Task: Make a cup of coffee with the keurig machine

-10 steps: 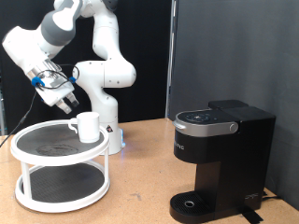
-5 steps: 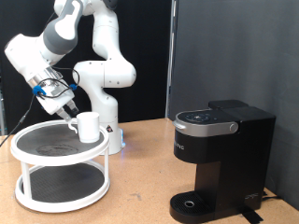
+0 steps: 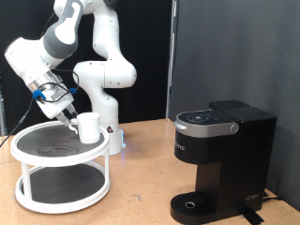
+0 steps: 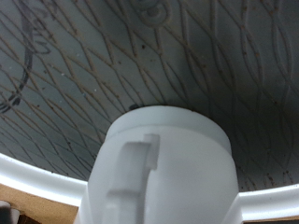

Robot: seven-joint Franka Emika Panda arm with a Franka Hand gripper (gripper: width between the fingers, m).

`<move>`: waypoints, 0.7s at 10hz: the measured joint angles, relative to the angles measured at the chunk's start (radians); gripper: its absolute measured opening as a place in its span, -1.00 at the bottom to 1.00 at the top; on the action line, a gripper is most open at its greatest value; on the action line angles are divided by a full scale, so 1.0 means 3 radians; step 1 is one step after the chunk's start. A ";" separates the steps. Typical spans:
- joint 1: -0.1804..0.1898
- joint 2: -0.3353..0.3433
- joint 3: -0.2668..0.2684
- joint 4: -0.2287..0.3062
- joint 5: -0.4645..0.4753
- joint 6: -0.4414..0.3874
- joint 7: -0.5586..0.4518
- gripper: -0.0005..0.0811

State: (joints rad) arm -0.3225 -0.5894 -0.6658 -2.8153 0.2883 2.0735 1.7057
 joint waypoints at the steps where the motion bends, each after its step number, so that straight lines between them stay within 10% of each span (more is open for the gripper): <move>1: 0.0002 0.0021 -0.0008 -0.0001 0.0006 0.0020 -0.0017 0.57; 6: 0.0011 0.0063 -0.0017 -0.0002 0.0049 0.0064 -0.0063 -0.22; 7: 0.0011 0.0063 -0.0017 -0.0002 0.0054 0.0067 -0.0064 -0.71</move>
State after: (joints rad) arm -0.3193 -0.5705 -0.6708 -2.8159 0.3044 2.0935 1.6866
